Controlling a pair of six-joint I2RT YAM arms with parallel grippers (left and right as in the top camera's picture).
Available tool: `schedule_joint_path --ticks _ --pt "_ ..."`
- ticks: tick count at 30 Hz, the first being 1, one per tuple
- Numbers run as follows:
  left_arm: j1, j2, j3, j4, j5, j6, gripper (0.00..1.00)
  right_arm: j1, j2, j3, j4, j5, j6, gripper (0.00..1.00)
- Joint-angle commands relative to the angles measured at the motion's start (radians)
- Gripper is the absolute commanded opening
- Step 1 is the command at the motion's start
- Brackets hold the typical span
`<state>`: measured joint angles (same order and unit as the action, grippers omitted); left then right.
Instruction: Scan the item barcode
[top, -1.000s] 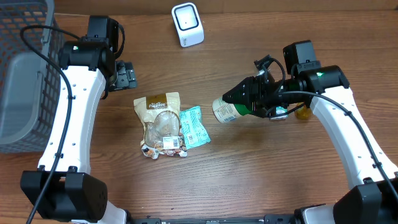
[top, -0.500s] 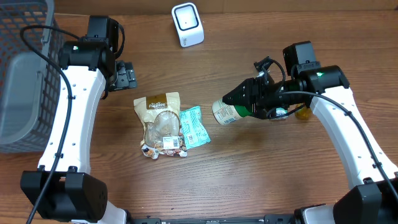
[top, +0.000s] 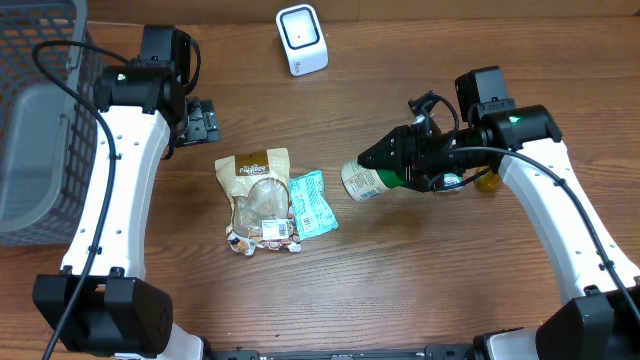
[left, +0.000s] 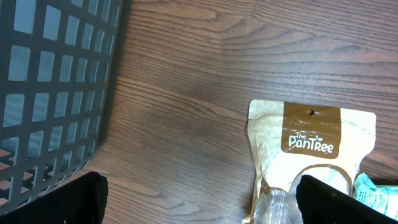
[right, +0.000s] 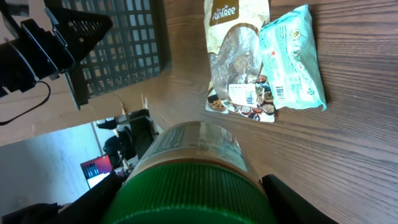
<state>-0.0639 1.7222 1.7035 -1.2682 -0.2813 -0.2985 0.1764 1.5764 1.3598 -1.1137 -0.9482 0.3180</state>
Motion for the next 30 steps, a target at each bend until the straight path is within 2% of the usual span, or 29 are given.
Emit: schedule_joint_path --ticks 1,6,12,23,30 --pt "0.005 0.004 0.014 0.001 -0.013 0.007 0.99 -0.005 -0.014 0.023 0.004 -0.072 -0.005 0.49" --pt "0.005 0.004 0.014 0.001 -0.013 0.007 1.00 -0.005 -0.014 0.023 0.003 -0.123 0.003 0.50" --pt "0.005 0.004 0.014 0.001 -0.013 0.007 1.00 -0.005 -0.014 0.023 0.002 -0.128 0.120 0.49" --pt "0.005 0.004 0.014 0.001 -0.013 0.007 1.00 -0.005 -0.014 0.023 -0.047 -0.127 0.533 0.55" --pt "0.005 0.004 0.014 0.001 -0.013 0.007 1.00 -0.005 -0.014 0.023 -0.046 -0.189 0.550 0.56"
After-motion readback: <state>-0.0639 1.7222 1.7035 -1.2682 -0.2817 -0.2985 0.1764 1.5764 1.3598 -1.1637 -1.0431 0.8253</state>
